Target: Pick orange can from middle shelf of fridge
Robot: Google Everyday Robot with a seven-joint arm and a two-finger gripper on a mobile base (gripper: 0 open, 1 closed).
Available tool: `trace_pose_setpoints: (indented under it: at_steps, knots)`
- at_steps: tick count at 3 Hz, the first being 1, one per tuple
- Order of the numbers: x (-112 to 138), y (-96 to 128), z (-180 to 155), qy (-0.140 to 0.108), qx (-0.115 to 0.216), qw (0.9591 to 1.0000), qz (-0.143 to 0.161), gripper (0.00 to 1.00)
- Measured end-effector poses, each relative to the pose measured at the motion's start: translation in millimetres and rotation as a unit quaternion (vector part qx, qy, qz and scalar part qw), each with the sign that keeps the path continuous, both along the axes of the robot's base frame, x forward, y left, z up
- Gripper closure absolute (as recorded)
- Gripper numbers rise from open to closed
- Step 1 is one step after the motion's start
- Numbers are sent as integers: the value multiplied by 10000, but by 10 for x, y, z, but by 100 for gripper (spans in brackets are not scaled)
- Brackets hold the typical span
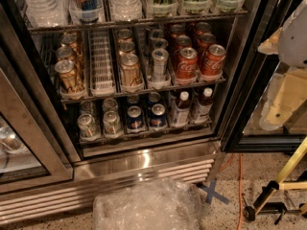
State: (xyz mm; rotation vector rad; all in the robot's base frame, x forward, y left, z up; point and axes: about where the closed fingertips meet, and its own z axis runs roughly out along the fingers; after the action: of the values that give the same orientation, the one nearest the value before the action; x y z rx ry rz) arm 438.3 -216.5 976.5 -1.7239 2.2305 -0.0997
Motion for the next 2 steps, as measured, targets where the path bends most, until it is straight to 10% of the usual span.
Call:
trace_pose_setpoints:
  at_steps: [2]
  knots:
    - [55,-95,-185,209,284,9983,-463,0]
